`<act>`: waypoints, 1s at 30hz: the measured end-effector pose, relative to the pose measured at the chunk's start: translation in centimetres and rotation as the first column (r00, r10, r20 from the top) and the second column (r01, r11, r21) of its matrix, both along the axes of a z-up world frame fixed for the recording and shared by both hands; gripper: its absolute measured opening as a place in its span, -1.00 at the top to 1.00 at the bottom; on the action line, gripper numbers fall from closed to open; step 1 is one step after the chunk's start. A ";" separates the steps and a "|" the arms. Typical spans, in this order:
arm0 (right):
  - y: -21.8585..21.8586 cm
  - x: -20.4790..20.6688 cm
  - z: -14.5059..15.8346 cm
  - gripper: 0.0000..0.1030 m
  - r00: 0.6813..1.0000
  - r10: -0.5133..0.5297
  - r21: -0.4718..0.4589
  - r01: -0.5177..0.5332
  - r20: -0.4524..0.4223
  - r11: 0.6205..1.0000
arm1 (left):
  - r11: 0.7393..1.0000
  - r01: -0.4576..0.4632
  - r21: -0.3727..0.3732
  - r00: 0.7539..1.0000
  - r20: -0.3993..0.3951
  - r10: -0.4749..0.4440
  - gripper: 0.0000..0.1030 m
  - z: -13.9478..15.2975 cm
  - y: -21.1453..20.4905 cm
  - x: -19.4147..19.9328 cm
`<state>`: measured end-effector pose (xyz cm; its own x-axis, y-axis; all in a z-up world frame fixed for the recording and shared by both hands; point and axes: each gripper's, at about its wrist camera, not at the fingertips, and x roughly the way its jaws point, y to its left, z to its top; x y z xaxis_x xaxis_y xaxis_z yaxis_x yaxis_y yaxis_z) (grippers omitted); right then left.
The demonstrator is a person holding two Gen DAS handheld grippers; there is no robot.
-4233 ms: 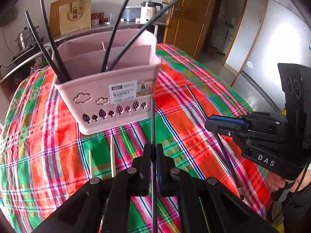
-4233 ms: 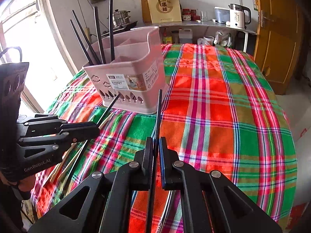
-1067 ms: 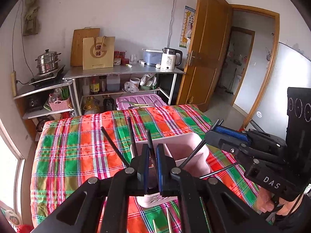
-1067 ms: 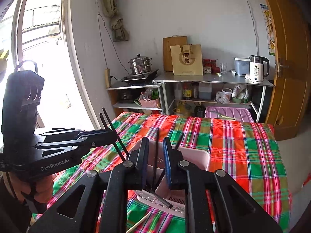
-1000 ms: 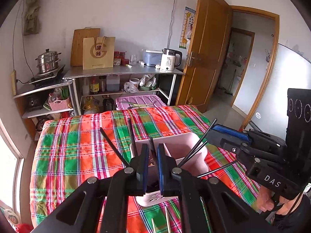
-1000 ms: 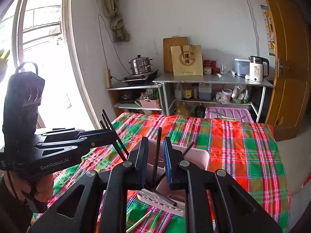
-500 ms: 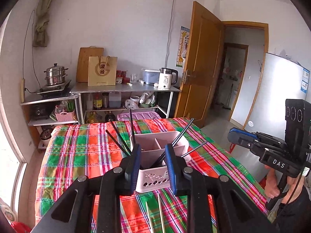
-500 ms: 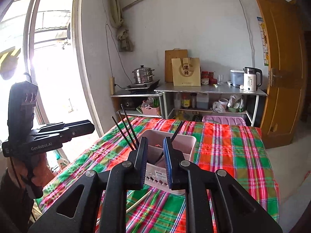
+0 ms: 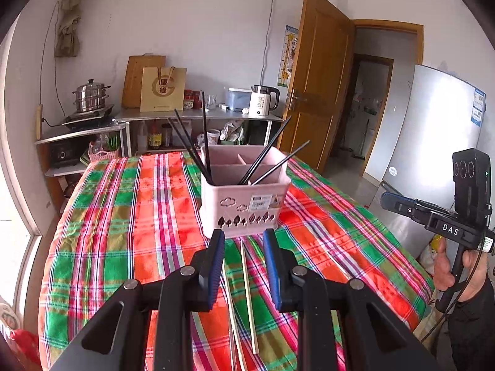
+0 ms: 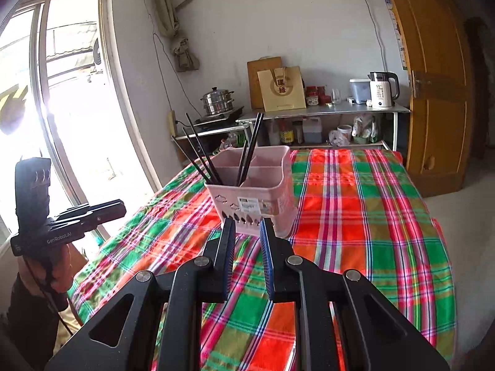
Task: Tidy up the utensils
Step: 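Withdraw both tools and move them toward the light wooden chopsticks, then close the right tool on a wooden chopstick while the left tool grasps another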
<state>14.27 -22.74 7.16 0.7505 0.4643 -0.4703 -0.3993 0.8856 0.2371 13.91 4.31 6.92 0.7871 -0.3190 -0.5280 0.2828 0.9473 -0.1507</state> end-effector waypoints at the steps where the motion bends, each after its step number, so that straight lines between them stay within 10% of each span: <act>1: 0.1 -0.1 -0.4 0.68 1.000 0.000 -0.004 0.000 -0.010 1.000 | 1.000 -0.001 0.005 1.000 -0.015 0.001 0.51 -0.5 0.0 0.0; 30: 9.7 6.2 -10.3 0.68 0.933 0.056 -0.030 -0.071 -0.357 0.997 | 0.999 -0.055 0.001 0.970 -0.238 0.053 0.51 -7.1 3.1 5.3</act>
